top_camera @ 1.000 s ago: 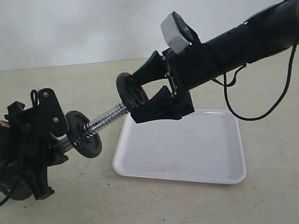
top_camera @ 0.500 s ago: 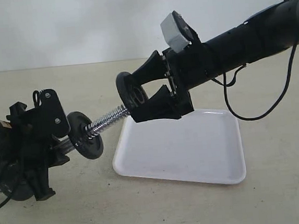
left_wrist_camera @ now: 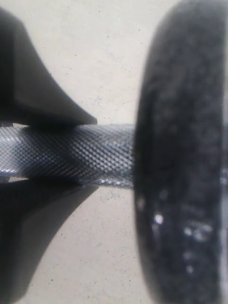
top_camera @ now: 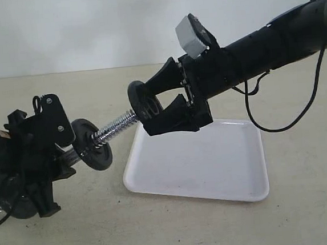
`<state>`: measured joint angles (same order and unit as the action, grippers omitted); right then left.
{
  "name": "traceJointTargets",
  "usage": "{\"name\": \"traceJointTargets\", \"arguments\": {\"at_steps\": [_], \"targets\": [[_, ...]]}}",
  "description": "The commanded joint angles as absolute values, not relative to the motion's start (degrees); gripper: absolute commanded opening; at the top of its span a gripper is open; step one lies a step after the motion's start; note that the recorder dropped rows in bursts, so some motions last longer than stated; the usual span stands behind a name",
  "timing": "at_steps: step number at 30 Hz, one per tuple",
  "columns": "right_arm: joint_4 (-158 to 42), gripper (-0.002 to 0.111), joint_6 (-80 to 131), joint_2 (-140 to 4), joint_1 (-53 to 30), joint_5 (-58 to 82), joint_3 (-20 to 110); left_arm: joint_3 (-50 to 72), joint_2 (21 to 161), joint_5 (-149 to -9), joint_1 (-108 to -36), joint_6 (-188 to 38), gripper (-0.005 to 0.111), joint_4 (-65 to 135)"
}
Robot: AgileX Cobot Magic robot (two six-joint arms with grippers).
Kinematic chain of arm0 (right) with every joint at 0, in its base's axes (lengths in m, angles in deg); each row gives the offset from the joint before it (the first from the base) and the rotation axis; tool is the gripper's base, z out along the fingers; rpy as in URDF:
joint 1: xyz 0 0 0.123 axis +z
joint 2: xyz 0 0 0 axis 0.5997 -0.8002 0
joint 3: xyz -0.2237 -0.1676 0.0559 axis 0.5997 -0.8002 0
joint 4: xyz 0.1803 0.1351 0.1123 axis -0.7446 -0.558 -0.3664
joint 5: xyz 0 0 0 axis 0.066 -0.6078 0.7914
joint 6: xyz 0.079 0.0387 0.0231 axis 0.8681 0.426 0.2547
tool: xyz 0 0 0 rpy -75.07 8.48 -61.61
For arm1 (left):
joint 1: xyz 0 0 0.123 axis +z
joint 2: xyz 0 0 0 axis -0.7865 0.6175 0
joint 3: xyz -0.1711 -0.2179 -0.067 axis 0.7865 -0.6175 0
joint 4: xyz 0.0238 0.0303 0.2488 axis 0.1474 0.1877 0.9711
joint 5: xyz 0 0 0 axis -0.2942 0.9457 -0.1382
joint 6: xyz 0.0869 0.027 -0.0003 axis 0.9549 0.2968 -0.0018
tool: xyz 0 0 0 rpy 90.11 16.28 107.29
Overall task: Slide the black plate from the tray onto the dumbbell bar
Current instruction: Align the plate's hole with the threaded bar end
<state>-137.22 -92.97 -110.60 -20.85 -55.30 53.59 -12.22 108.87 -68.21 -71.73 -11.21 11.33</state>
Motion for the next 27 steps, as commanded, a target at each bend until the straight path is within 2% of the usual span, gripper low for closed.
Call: {"name": "traceJointTargets", "arguments": {"at_steps": [1, 27], "targets": [[-140.54, 0.0, -92.92, -109.03, -20.82, -57.76, 53.93, -9.82, 105.19, -76.84, -71.88, -11.55, 0.004, 10.33], [-140.7, 0.0, -94.22, -109.03, -20.82, -57.76, 53.8, -9.82, 105.06, -75.97, -71.88, -11.55, 0.004, 10.33]]}}
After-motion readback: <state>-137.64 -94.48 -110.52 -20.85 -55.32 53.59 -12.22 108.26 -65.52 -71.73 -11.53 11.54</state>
